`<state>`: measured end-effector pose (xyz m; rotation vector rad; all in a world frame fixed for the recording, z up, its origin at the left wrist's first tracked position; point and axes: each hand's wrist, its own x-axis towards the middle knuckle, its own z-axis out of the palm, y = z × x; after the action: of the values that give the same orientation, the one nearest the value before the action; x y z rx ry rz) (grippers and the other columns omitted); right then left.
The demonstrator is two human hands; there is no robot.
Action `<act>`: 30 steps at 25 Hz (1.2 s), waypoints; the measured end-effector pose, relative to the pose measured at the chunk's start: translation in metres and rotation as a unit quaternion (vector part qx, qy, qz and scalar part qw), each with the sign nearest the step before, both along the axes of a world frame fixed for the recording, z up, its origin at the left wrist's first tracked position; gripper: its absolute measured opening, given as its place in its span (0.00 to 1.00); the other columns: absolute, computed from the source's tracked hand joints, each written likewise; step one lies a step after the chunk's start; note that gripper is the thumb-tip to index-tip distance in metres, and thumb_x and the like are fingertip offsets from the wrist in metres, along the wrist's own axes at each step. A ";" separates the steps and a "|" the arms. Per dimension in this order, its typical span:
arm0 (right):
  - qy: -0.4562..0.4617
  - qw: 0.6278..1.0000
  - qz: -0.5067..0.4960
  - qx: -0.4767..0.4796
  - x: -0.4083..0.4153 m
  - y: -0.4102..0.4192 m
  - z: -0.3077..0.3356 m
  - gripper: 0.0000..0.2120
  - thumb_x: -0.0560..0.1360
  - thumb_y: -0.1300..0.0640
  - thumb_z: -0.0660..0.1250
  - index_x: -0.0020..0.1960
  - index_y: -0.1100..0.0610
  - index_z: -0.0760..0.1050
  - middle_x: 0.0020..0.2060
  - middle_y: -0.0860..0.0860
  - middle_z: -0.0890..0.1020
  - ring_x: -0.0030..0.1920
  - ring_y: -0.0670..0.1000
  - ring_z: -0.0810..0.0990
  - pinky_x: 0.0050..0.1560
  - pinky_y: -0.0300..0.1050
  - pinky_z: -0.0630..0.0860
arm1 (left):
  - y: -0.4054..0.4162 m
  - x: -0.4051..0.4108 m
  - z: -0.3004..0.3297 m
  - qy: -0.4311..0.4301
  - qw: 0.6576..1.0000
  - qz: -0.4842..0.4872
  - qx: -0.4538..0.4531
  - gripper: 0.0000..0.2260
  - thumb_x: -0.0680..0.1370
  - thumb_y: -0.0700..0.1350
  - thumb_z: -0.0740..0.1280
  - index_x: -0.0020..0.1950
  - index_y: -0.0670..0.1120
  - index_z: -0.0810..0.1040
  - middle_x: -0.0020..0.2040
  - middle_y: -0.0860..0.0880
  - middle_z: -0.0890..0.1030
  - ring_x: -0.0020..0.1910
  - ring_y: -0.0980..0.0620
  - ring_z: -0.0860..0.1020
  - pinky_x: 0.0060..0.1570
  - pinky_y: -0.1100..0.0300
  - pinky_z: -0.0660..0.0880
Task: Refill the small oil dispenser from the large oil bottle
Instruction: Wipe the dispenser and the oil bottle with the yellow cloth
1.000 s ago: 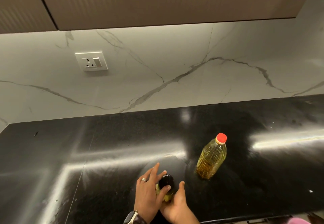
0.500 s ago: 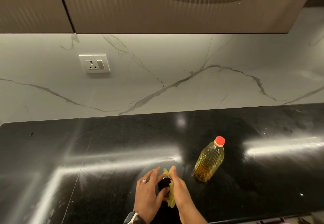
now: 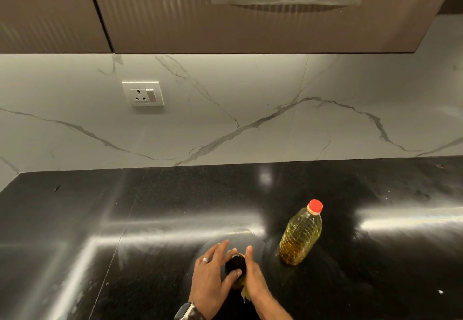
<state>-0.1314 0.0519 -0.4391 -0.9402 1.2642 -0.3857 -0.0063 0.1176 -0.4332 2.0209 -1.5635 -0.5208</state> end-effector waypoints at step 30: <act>-0.169 0.935 -0.259 0.173 -0.150 0.026 0.038 0.09 0.81 0.71 0.64 0.60 0.69 0.78 0.46 0.63 0.86 0.50 0.60 0.82 0.34 0.51 0.85 | -0.004 -0.010 0.018 0.050 0.998 -0.011 -0.032 0.39 0.75 0.51 0.76 0.77 0.64 0.54 0.68 0.69 0.70 0.70 0.63 0.70 0.72 0.56 0.68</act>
<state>-0.2810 0.0778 -0.4014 -0.2130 1.1958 -0.6799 -0.0163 0.1133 -0.4154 1.9026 -1.5256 -0.5649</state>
